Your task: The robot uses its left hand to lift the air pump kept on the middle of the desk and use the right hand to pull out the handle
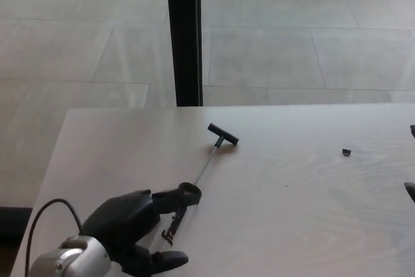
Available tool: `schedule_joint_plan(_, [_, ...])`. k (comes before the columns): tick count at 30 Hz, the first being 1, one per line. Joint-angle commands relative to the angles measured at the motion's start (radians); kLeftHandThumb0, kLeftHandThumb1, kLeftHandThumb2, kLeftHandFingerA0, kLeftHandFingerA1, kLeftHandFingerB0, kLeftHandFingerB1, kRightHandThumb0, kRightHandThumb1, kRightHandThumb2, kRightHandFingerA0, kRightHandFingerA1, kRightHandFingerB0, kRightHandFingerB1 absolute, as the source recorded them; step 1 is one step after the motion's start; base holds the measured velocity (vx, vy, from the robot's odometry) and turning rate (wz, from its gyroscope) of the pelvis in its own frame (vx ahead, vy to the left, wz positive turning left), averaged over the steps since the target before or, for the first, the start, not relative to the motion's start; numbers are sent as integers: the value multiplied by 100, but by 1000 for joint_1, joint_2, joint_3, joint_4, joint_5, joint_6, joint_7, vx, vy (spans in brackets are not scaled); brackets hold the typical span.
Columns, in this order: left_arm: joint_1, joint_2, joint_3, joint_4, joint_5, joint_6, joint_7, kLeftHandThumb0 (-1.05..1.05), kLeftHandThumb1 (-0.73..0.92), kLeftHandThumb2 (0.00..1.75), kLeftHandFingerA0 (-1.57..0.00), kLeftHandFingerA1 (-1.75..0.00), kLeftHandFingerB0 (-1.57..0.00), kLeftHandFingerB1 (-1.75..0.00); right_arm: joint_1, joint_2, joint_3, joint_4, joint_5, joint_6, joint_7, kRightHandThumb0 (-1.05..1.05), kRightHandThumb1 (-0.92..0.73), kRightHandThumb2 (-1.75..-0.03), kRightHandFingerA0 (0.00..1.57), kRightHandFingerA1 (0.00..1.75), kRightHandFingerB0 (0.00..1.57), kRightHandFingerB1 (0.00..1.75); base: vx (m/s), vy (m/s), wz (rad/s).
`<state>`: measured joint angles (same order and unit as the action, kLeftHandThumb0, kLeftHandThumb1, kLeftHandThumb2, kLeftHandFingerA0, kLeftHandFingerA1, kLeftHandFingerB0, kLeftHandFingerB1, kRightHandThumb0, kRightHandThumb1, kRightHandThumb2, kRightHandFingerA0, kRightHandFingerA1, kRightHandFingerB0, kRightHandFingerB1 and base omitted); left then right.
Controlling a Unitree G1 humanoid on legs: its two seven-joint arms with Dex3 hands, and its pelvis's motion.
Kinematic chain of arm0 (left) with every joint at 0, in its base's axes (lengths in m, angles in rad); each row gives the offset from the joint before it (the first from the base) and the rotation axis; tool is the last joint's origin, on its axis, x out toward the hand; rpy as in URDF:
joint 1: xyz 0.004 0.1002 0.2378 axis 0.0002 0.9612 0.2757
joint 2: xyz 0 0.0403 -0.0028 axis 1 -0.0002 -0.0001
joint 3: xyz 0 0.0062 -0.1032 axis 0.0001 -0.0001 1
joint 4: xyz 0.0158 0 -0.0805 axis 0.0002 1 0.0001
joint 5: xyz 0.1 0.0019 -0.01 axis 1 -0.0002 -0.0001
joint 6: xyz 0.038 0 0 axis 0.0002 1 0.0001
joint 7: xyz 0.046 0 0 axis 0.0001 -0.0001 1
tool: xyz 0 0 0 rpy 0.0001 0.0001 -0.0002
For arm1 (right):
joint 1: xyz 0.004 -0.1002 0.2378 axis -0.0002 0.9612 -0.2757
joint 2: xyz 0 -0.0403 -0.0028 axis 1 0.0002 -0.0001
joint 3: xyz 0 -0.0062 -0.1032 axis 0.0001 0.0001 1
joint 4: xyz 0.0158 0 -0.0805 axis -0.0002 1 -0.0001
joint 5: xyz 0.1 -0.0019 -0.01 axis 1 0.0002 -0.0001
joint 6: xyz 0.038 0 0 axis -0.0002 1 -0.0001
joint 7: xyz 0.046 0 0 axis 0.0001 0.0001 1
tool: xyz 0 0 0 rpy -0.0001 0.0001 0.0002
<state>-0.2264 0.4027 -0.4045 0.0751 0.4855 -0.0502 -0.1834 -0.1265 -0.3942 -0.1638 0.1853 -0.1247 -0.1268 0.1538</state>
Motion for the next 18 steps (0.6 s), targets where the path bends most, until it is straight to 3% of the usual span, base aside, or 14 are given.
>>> schedule_joint_plan(1, [-22, 75, 97, -189, -121, 70, -192, -104, 62, 95, 0, 0, 0, 0, -13, -5, -16, 12, 11, -20, -24, -72, -77, -64, 9, 54, 20, 28, 0, 0, 0])
schedule_joint_plan(3, [-24, 80, 174, -245, -200, 54, -192, -99, 80, 65, 0, 0, 0, 0, -10, -14, -18, 10, 8, -21, -23, -72, -80, -64, 8, 55, 20, 29, 0, 0, 0])
schedule_joint_plan(4, [-29, 97, 225, -325, -218, 107, -214, -100, 62, 93, 0, 0, 0, 0, -10, -20, -24, 16, 16, -26, -15, -37, -47, -106, 6, 55, 0, 48, 0, 0, 0])
schedule_joint_plan(5, [-35, 109, 280, -356, -279, 117, -234, -97, 82, 64, 0, 0, 0, 0, 3, -23, -34, 12, 25, -27, -12, -37, -47, -106, 6, 56, 0, 48, 0, 0, 0])
schedule_joint_plan(6, [-35, 131, 365, -378, -339, 108, -236, -103, 66, 110, 0, -17, 0, -1, 7, -39, -50, 24, 38, -38, 2, -77, -62, -98, 3, 46, 9, 41, 0, 0, 0])
schedule_joint_plan(7, [-28, 150, 447, -412, -402, 127, -247, -96, 58, 90, 0, 0, 0, -1, 10, -55, -63, 29, 37, -38, 2, -78, -61, -96, 5, 48, 11, 42, 0, 0, 0])
schedule_joint_plan(10, [-8, 207, 584, -442, -435, 151, -266, -101, 65, 107, 0, -19, 0, 0, 23, -84, -99, 33, 61, -32, 23, -72, -61, -97, 3, 44, 8, 38, 0, 0, 0])
schedule_joint_plan(12, [66, 232, 762, -456, -510, 178, -277, -103, 68, 106, 0, -17, -3, 0, 41, -148, -144, 73, 51, -61, 25, -37, -47, -106, 6, 55, 0, 49, 0, 0, 0])
schedule_joint_plan(13, [111, 222, 847, -439, -556, 172, -273, -103, 68, 107, 0, -14, -5, 0, 43, -167, -174, 97, 78, -75, 41, -77, -61, -98, 5, 52, 8, 40, 0, 0, 0])
schedule_joint_plan(14, [142, 223, 897, -425, -570, 177, -280, -88, 79, 69, 0, -7, 0, -17, 44, -180, -191, 112, 83, -86, 41, -74, -77, -63, 7, 51, 17, 27, 0, 0, 0])
schedule_joint_plan(15, [170, 224, 943, -386, -594, 155, -288, -95, 71, 107, 0, -21, 0, -12, 49, -192, -212, 119, 96, -86, 46, -74, -75, -63, 6, 50, 18, 28, 0, 0, 0])
schedule_joint_plan(16, [233, 204, 1034, -335, -647, 149, -297, -98, 71, 108, 0, -15, 0, -5, 90, -241, -258, 136, 88, -100, 44, -78, -62, -98, 3, 47, 9, 40, 0, 0, 0])
schedule_joint_plan(17, [264, 189, 1083, -306, -682, 143, -301, -95, 71, 106, 0, -15, 0, -7, 96, -264, -281, 162, 86, -112, 34, -38, -44, -104, 5, 55, 0, 49, 0, 0, 0])
schedule_joint_plan(18, [276, 183, 1102, -294, -696, 140, -304, -95, 71, 106, 0, -15, 0, -7, 97, -272, -290, 174, 87, -117, 30, -38, -44, -104, 5, 55, 0, 49, 0, 0, 0])
